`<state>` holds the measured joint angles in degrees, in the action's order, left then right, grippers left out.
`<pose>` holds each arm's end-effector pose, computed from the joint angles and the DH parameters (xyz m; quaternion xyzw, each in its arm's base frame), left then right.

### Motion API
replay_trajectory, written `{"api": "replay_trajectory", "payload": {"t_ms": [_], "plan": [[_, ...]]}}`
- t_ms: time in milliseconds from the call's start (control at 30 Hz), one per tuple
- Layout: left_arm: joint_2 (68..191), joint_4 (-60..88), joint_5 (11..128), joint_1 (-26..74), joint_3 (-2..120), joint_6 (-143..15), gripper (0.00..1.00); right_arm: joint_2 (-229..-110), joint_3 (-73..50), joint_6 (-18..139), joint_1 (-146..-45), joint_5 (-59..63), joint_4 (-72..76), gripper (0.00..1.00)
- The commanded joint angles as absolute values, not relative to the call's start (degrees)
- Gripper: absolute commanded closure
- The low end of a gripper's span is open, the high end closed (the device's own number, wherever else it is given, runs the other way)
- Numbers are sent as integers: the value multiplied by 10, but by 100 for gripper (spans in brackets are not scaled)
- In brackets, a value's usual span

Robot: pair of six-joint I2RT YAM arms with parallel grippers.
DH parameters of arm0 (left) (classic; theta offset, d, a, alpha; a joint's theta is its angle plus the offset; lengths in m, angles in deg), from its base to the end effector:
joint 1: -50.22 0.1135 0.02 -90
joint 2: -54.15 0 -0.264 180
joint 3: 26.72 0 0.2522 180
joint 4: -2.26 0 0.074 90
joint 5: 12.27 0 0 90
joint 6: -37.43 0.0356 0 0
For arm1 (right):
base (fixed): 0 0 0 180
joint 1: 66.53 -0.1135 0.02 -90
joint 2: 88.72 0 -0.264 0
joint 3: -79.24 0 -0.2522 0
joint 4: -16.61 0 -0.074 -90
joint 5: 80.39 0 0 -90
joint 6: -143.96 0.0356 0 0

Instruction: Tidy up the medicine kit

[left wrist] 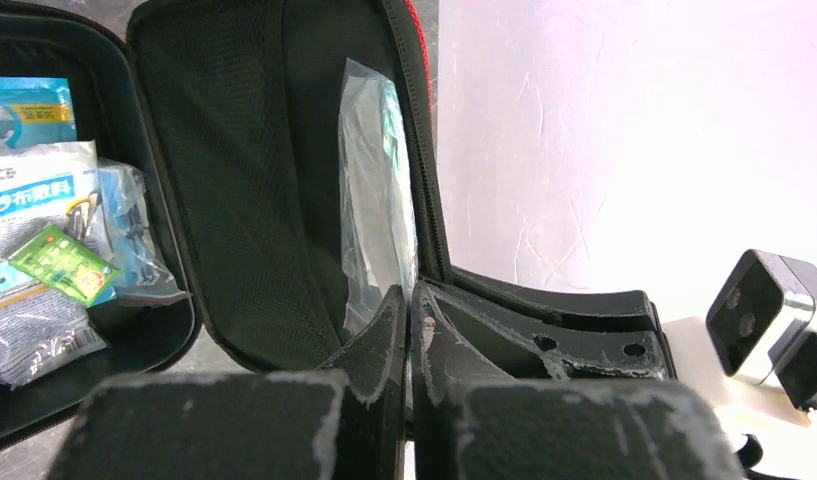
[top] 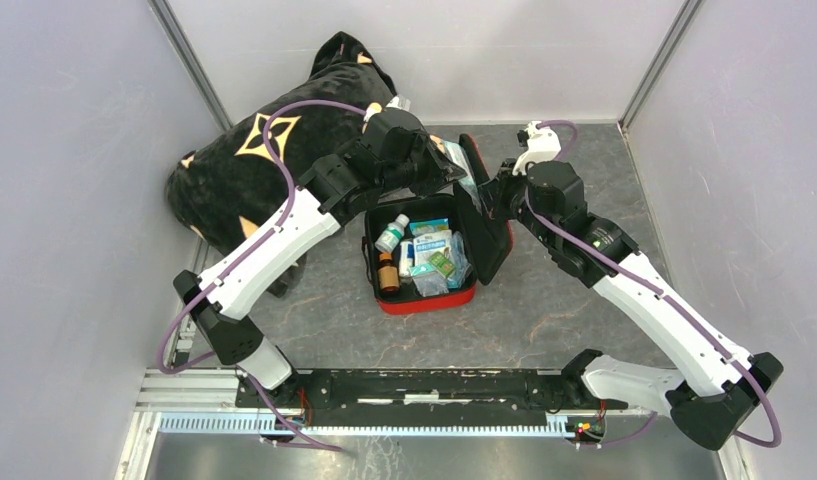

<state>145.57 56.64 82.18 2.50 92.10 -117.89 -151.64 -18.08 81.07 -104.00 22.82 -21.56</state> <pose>0.2362 -0.2556 0.4438 -0.1504 0.8388 -0.4173 0.3157 0.1956 0.1397 0.3995 -0.0057 0.8085 0.2315 0.5410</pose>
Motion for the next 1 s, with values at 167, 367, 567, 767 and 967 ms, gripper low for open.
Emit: {"api": "replay_trajectory", "payload": {"t_ms": [167, 367, 567, 767, 967], "plan": [[1464, 563, 827, 26, 929, -1177, 98, -1494, -151, 814, -1058, 239, -133, 100], [1470, 563, 825, 26, 912, -1171, 98, -1492, -154, 813, -1060, 241, -131, 100], [1484, 562, 810, 26, 886, -1170, 98, -1488, -159, 811, -1059, 244, -129, 100], [1503, 559, 806, 26, 885, -1161, 98, -1486, -160, 808, -1060, 246, -128, 100], [1526, 559, 801, 26, 890, -1149, 98, -1487, -163, 807, -1060, 241, -128, 100]]}}
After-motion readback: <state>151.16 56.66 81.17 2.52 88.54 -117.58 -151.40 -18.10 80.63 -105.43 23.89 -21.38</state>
